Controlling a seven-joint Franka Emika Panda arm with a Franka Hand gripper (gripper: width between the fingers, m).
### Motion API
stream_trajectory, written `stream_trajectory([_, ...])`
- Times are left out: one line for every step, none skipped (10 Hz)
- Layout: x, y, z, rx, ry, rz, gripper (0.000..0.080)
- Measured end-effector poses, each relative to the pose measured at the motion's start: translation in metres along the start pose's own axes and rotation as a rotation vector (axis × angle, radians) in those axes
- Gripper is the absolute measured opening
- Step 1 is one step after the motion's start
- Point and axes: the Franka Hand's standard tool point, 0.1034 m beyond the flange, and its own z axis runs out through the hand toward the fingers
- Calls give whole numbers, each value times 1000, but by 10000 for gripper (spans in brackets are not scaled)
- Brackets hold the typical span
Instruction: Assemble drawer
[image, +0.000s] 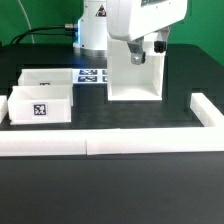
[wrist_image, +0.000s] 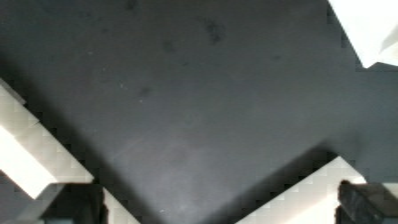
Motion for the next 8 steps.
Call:
stream_trajectory([0, 0, 0, 0, 0, 0, 649])
stream_trajectory([0, 0, 0, 0, 0, 0, 649])
stream_trajectory([0, 0, 0, 0, 0, 0, 649])
stream_trajectory([0, 0, 0, 0, 0, 0, 649])
stream_trajectory([0, 0, 0, 0, 0, 1, 649])
stream_trajectory([-3, -5, -3, -11, 10, 53, 649])
stream_trajectory([-11, -17, -7, -17, 15, 121, 649])
stream_trajectory([-20, -31, -11, -16, 10, 200, 649])
